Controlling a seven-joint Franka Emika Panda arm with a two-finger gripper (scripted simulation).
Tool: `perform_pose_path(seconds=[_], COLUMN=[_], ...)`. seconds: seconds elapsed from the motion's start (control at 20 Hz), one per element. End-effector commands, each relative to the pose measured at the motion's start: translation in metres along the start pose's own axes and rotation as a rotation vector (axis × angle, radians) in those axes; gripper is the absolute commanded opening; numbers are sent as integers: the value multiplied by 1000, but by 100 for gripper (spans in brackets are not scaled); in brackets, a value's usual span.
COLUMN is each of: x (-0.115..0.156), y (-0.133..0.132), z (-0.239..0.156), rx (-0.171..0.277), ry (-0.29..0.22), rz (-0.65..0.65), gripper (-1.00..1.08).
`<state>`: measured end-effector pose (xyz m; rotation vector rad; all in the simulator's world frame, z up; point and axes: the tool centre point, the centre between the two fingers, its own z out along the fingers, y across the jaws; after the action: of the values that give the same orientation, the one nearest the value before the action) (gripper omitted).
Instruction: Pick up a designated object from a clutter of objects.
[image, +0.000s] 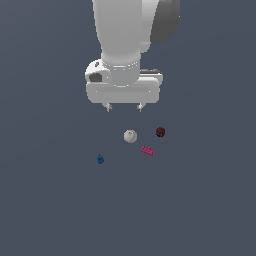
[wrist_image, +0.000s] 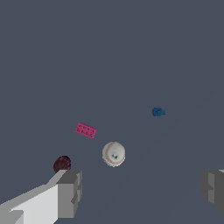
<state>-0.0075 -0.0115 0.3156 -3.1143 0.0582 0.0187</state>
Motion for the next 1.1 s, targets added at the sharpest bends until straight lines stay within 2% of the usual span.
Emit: perform_pose_path(seconds=[0.0, 0.5, 1.05], x=[0, 2, 1], y=[0, 24, 20], z=[0, -10, 11], rx=[0, -4, -8], ry=[0, 27, 25], rz=[0, 5, -45], gripper=[100, 100, 100])
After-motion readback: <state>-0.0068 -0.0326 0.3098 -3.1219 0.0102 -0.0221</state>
